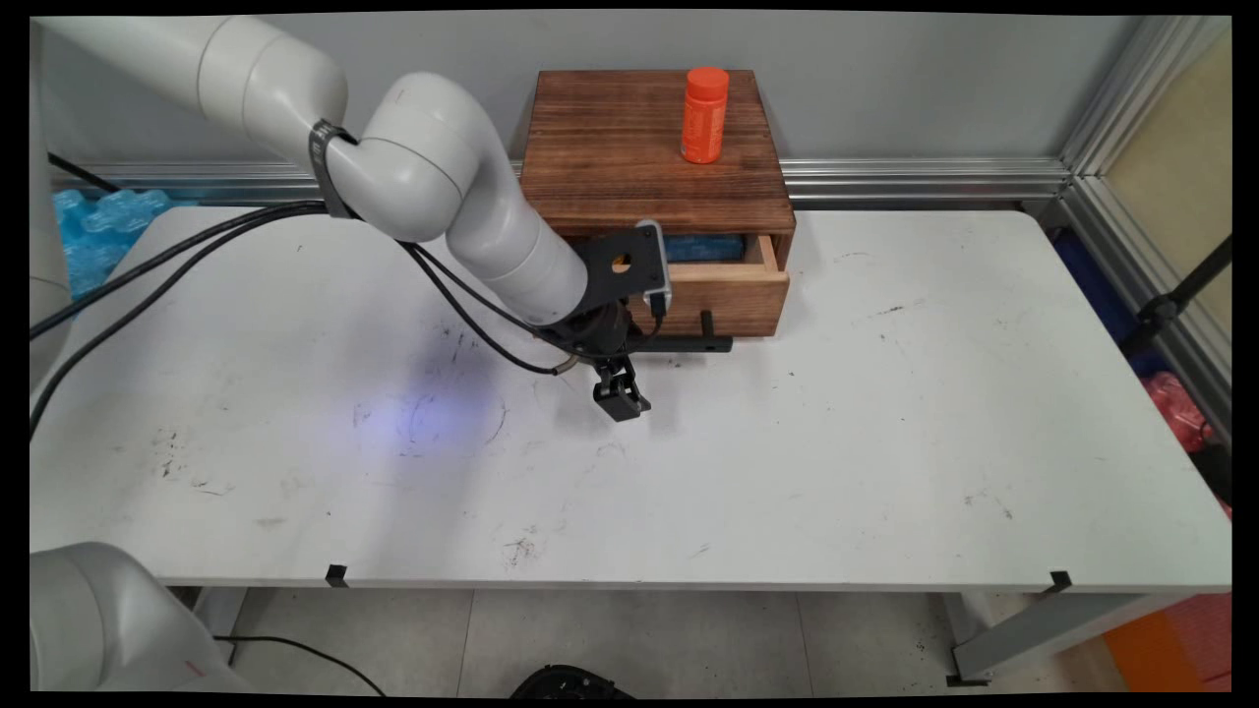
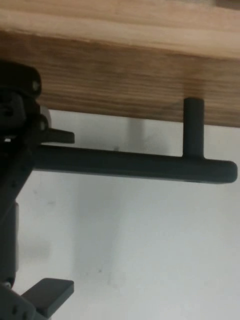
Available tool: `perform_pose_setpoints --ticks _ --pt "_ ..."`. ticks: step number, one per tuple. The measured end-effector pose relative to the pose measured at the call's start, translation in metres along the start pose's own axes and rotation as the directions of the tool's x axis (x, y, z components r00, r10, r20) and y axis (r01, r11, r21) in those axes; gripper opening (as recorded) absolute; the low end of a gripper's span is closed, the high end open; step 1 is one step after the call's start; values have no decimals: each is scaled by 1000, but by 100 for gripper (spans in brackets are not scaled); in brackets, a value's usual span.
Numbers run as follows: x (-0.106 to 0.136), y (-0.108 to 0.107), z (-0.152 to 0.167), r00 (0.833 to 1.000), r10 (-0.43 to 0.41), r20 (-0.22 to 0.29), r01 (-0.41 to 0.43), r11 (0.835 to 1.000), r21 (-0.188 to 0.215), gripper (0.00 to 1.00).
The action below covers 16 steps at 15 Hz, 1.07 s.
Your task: Open the drawer
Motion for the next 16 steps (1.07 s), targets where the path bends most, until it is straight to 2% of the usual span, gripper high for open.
perform_pose_setpoints --ticks 9,16 --pt "6 29 -6 1000 1 26 -1 1000 -1 100" --pt "3 58 -13 998 -4 56 6 1000 -24 100"
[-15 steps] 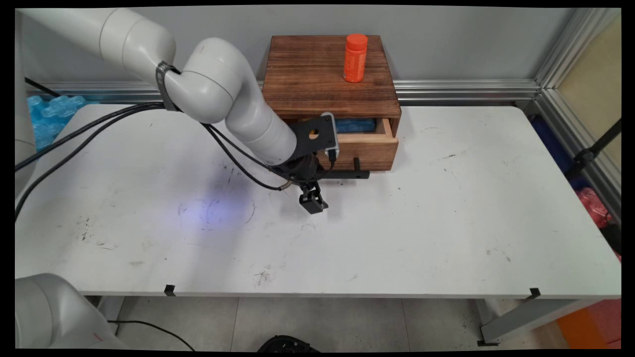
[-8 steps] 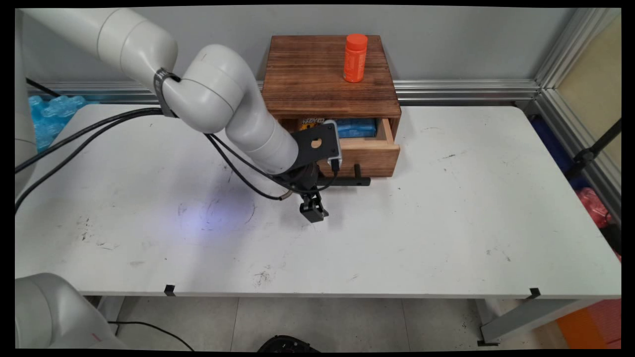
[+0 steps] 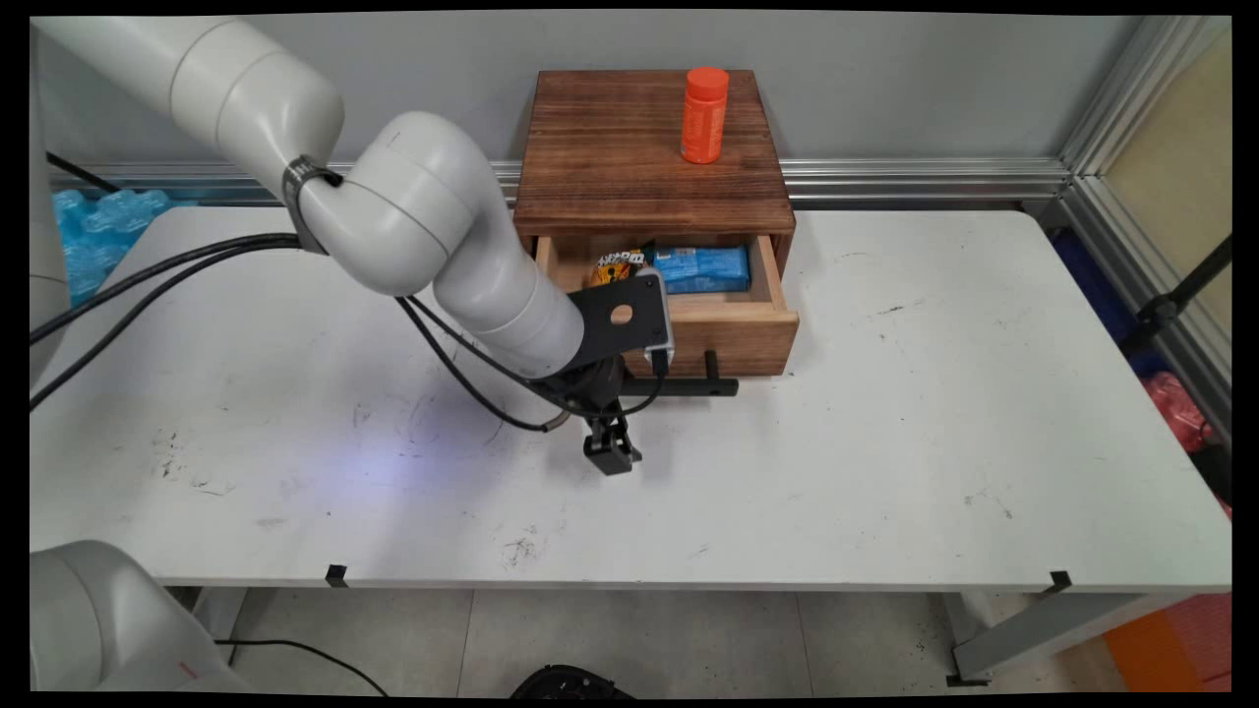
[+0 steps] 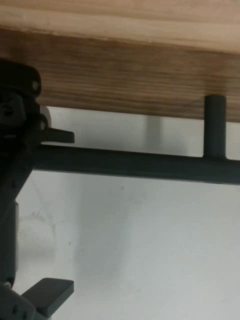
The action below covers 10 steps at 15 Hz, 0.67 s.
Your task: Open the drawer
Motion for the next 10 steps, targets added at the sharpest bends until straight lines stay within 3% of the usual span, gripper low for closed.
perform_pose_setpoints --ticks 10 --pt "7 35 -12 1000 -2 10 2 999 -42 100"
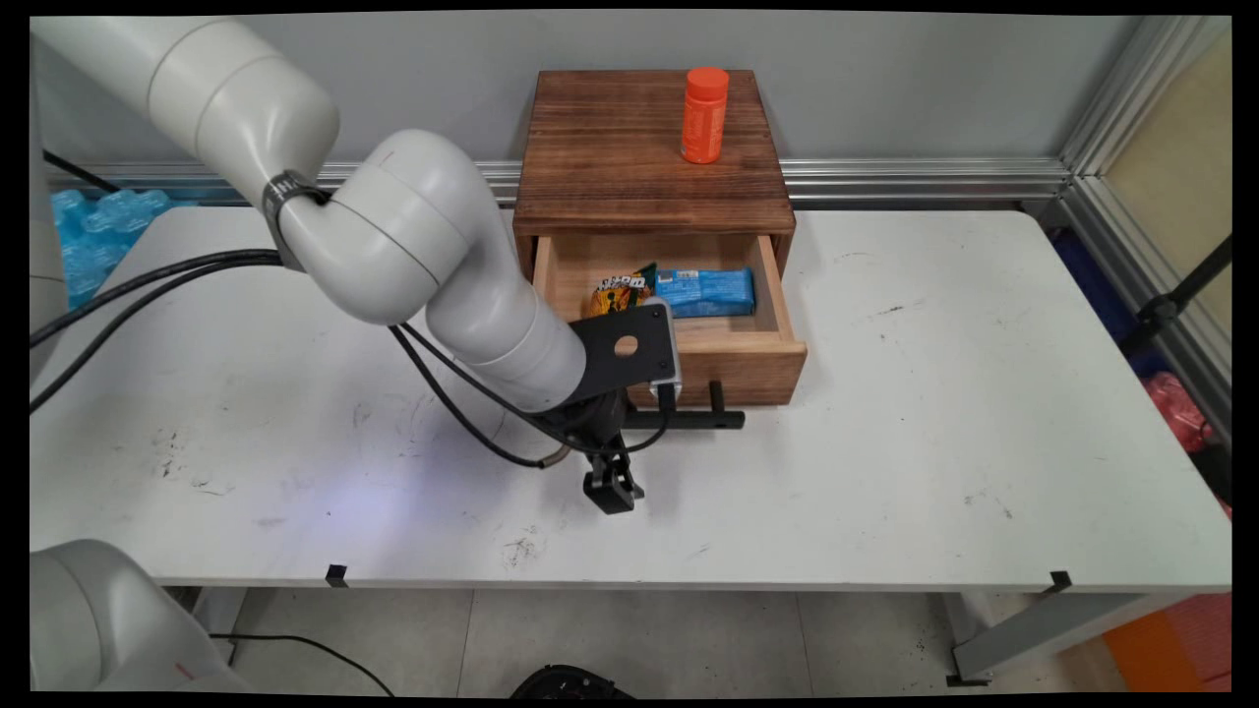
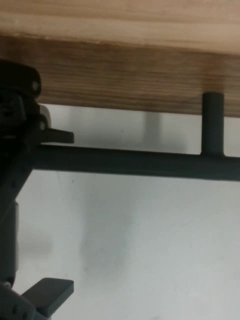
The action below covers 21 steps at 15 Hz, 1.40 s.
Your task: Open the drawer
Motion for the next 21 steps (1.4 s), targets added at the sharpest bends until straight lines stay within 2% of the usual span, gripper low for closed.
perform_pose_setpoints --ticks 13,21 --pt "4 50 -16 1000 8 4 -8 997 -83 100" --pt "5 71 -21 1000 12 5 -12 993 -120 100"
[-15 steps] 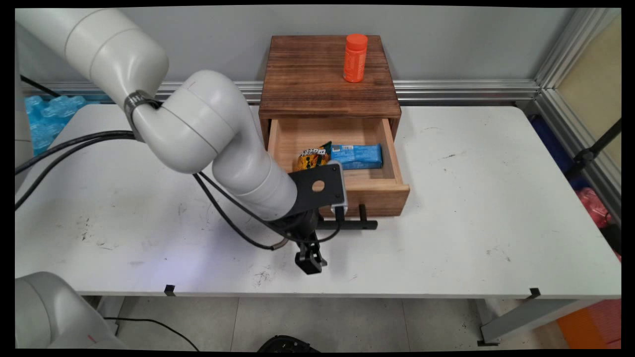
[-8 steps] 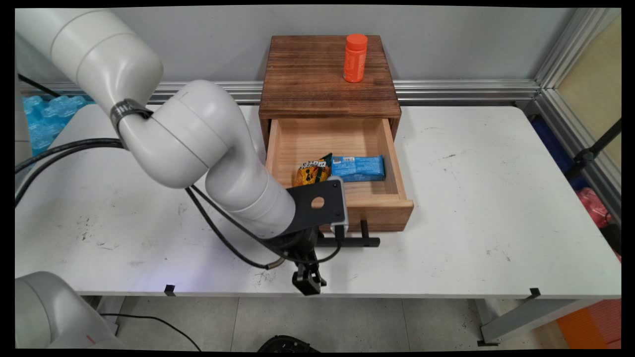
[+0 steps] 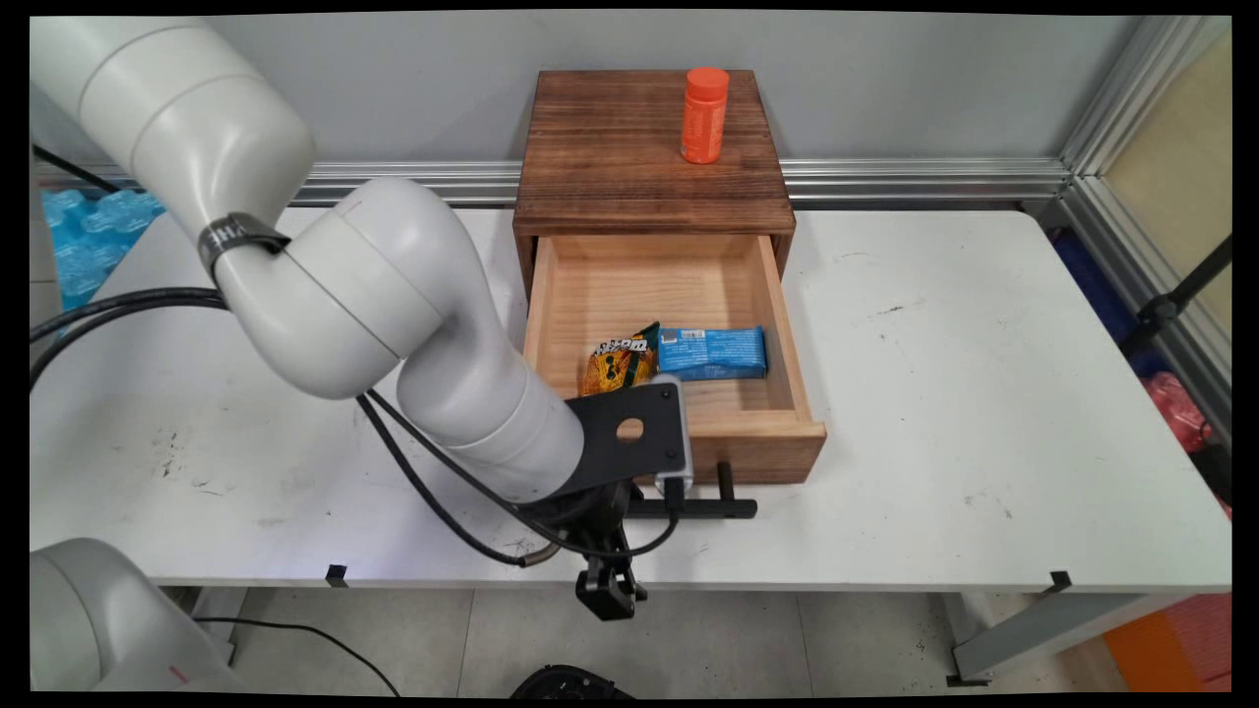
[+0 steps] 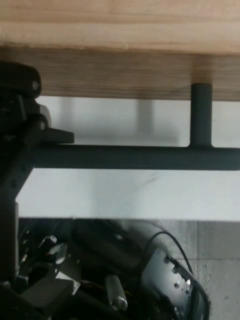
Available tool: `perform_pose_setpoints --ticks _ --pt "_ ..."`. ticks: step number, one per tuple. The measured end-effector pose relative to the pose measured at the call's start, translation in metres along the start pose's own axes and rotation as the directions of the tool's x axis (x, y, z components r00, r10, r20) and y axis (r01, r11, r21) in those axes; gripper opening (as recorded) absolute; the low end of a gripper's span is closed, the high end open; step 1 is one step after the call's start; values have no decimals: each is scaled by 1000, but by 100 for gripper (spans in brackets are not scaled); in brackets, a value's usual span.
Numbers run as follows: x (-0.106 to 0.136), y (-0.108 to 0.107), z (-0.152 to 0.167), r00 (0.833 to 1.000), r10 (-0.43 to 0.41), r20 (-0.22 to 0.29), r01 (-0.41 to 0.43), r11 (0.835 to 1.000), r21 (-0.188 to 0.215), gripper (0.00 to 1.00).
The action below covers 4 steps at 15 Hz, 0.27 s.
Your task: Open the drawer
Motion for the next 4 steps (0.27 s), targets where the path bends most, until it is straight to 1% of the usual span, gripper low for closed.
perform_pose_setpoints --ticks 4 --pt "1 9 -1 1000 2 0 -2 1000 -17 100"
